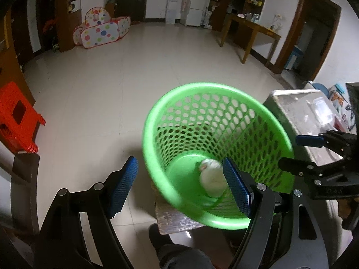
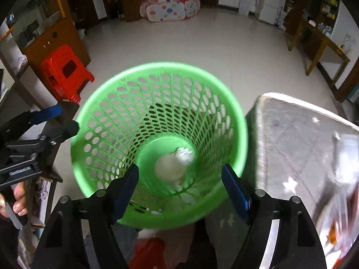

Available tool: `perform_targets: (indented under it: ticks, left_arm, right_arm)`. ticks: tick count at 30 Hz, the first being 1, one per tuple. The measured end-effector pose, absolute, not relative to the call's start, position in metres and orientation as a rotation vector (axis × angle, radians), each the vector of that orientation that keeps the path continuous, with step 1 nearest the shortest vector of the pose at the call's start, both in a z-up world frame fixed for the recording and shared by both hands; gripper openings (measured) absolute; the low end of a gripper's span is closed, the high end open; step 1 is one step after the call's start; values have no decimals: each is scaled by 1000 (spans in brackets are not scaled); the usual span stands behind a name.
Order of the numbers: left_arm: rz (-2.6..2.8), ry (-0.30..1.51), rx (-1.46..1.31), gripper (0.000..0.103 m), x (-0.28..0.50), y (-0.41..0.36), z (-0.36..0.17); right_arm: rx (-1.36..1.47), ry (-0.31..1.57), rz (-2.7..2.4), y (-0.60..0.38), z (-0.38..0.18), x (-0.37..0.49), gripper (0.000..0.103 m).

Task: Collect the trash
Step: 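Carry both items over the green wastebasket and open both grippers to drop them, then grasp the pink wrapper with the left gripper while the right gripper grasps the orange snack wrapper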

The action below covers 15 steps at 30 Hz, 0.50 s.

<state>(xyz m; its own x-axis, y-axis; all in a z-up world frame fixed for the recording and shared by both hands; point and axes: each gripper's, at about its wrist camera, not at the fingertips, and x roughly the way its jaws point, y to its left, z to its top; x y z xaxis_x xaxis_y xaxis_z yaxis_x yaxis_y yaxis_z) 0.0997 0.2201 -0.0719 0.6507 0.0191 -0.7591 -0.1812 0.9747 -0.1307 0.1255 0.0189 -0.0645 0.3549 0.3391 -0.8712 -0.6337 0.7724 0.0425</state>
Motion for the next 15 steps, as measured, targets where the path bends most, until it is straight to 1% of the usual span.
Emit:
perform_targets:
  ticks: [5,7,15]
  left_arm:
    - [79,831,-181,77,99,196,-55]
    - [62,826,-176,77,98,185,-49]
    - [-29,821,-140,77,102,130,-37]
  right_arm:
    - [-259,955,625,-17,-36,101,75]
    - [-215,937,617,-35,-26,92,77]
    - [-111,884,515,-113,-8,57,79]
